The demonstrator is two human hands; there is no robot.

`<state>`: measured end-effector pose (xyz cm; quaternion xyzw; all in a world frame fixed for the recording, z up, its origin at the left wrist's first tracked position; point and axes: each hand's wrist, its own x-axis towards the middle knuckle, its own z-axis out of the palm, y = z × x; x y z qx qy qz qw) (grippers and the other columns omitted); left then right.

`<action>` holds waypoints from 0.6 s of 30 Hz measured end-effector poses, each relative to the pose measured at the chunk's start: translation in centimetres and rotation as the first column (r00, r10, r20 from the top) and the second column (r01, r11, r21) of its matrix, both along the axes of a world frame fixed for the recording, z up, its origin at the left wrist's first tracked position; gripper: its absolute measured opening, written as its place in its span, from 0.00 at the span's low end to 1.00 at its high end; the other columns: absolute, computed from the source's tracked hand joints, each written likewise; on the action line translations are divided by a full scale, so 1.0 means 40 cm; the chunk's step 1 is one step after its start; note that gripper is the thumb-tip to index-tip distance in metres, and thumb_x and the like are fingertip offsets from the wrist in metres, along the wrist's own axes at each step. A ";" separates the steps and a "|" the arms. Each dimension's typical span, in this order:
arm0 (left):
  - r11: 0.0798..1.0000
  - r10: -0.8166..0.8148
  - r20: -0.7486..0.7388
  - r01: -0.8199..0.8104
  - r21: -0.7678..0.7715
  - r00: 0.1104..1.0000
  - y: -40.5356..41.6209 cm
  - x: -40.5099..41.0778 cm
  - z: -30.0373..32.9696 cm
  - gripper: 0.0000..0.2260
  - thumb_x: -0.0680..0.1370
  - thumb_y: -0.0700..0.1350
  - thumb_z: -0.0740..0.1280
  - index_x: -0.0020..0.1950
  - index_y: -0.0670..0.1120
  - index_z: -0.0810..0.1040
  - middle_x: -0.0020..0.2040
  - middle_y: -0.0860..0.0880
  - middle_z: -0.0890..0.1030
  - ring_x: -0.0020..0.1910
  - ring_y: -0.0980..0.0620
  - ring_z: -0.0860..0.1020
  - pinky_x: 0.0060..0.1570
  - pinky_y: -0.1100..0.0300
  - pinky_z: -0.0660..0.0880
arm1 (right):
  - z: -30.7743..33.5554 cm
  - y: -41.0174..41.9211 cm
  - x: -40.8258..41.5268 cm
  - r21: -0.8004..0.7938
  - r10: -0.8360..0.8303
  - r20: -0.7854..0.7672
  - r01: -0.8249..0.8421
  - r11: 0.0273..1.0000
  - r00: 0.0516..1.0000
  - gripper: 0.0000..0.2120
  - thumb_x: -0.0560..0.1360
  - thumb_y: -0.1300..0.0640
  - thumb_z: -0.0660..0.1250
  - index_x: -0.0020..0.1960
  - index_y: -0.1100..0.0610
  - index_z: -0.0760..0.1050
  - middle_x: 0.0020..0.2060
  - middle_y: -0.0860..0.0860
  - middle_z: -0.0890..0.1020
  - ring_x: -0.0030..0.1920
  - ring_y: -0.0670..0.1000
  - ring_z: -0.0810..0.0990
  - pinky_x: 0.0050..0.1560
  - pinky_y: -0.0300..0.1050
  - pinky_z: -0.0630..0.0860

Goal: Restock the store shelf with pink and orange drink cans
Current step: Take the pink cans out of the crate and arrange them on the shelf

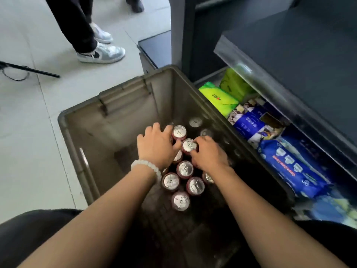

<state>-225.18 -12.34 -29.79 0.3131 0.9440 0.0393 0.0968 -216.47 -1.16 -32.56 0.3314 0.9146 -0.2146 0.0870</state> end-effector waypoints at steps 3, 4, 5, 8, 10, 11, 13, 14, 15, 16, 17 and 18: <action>0.999 -0.015 -0.007 0.016 0.049 1.000 -0.044 0.066 0.058 0.21 0.77 0.59 0.56 0.66 0.51 0.70 0.60 0.45 0.72 0.61 0.43 0.70 0.54 0.48 0.68 | 0.081 -0.064 0.045 0.002 -0.023 -0.077 0.024 1.000 0.997 0.16 0.77 0.51 0.61 0.62 0.55 0.72 0.61 0.55 0.73 0.62 0.58 0.74 0.56 0.51 0.72; 0.998 -0.020 -0.005 0.020 0.066 1.000 -0.066 0.086 0.082 0.21 0.77 0.60 0.56 0.66 0.51 0.70 0.60 0.45 0.72 0.61 0.43 0.70 0.54 0.48 0.68 | 0.119 -0.085 0.067 0.018 -0.008 -0.085 0.010 1.000 0.996 0.16 0.77 0.50 0.60 0.62 0.55 0.72 0.60 0.55 0.73 0.61 0.58 0.74 0.56 0.51 0.72; 0.995 -0.017 -0.015 0.019 0.097 1.000 -0.086 0.097 0.096 0.21 0.77 0.60 0.56 0.65 0.51 0.70 0.60 0.45 0.72 0.61 0.43 0.70 0.54 0.48 0.67 | 0.144 -0.100 0.088 0.040 0.017 -0.084 -0.013 0.999 0.996 0.16 0.77 0.50 0.60 0.61 0.55 0.72 0.60 0.55 0.73 0.60 0.58 0.74 0.55 0.51 0.72; 0.982 0.072 0.032 -0.077 0.173 0.997 -0.124 0.092 0.119 0.20 0.77 0.60 0.56 0.66 0.53 0.70 0.61 0.45 0.72 0.63 0.43 0.69 0.56 0.48 0.67 | 0.187 -0.115 0.133 0.091 0.045 -0.032 -0.042 0.995 0.998 0.16 0.77 0.50 0.60 0.61 0.55 0.71 0.59 0.55 0.72 0.60 0.59 0.75 0.54 0.51 0.72; 0.969 0.134 0.093 -0.150 0.195 0.987 -0.137 0.085 0.117 0.21 0.78 0.60 0.55 0.67 0.53 0.69 0.62 0.44 0.72 0.63 0.42 0.69 0.56 0.48 0.68 | 0.194 -0.110 0.150 0.098 0.018 -0.029 -0.016 0.995 0.999 0.16 0.77 0.50 0.60 0.62 0.56 0.70 0.60 0.56 0.72 0.60 0.59 0.75 0.54 0.51 0.73; 0.967 0.142 0.110 -0.161 0.197 0.984 -0.139 0.089 0.112 0.21 0.78 0.60 0.55 0.67 0.53 0.69 0.63 0.44 0.72 0.63 0.42 0.69 0.56 0.47 0.68 | 0.193 -0.110 0.158 0.102 0.013 -0.023 -0.011 0.995 1.000 0.17 0.77 0.50 0.60 0.63 0.56 0.70 0.60 0.56 0.72 0.60 0.59 0.75 0.55 0.51 0.73; 0.960 0.142 0.139 -0.170 0.221 0.980 -0.134 0.098 0.095 0.21 0.77 0.59 0.56 0.68 0.53 0.68 0.63 0.44 0.72 0.63 0.41 0.69 0.57 0.47 0.68 | 0.173 -0.108 0.168 0.110 0.011 0.010 -0.012 0.994 1.000 0.17 0.78 0.50 0.59 0.64 0.55 0.70 0.61 0.55 0.72 0.60 0.58 0.75 0.54 0.51 0.73; 0.955 0.147 0.165 -0.183 0.233 0.975 -0.128 0.101 0.082 0.21 0.77 0.59 0.56 0.68 0.54 0.68 0.63 0.45 0.72 0.63 0.41 0.70 0.57 0.47 0.68 | 0.155 -0.104 0.173 0.107 0.008 0.034 -0.012 0.994 0.999 0.17 0.78 0.50 0.59 0.64 0.55 0.70 0.61 0.55 0.72 0.60 0.58 0.75 0.55 0.52 0.73; 0.950 0.157 0.195 -0.202 0.238 0.968 -0.121 0.102 0.066 0.21 0.77 0.59 0.57 0.68 0.54 0.67 0.63 0.45 0.72 0.63 0.41 0.70 0.58 0.47 0.68 | 0.134 -0.100 0.178 0.101 0.005 0.059 -0.011 0.995 0.998 0.17 0.78 0.50 0.59 0.64 0.55 0.69 0.61 0.55 0.72 0.60 0.58 0.74 0.55 0.52 0.73; 0.950 0.159 0.220 -0.210 0.232 0.962 -0.114 0.104 0.052 0.22 0.76 0.59 0.57 0.68 0.54 0.67 0.63 0.45 0.72 0.63 0.41 0.70 0.58 0.47 0.68 | 0.114 -0.096 0.182 0.093 0.002 0.085 -0.010 0.996 0.996 0.17 0.78 0.50 0.59 0.64 0.55 0.69 0.61 0.55 0.72 0.61 0.58 0.74 0.55 0.51 0.73; 0.955 0.156 0.239 -0.208 0.211 0.958 -0.103 0.103 0.035 0.22 0.76 0.60 0.57 0.68 0.54 0.67 0.63 0.45 0.72 0.62 0.41 0.70 0.57 0.47 0.68 | 0.091 -0.087 0.182 0.073 -0.005 0.116 -0.004 0.997 0.993 0.18 0.77 0.50 0.60 0.65 0.54 0.69 0.62 0.55 0.72 0.61 0.58 0.74 0.56 0.51 0.73; 0.960 0.162 0.254 -0.212 0.182 0.954 -0.086 0.096 0.012 0.22 0.76 0.60 0.58 0.68 0.54 0.67 0.63 0.45 0.72 0.62 0.41 0.70 0.57 0.47 0.68 | 0.062 -0.071 0.174 0.049 -0.012 0.151 0.005 0.999 0.988 0.18 0.76 0.51 0.60 0.65 0.54 0.69 0.62 0.55 0.72 0.62 0.58 0.74 0.56 0.50 0.73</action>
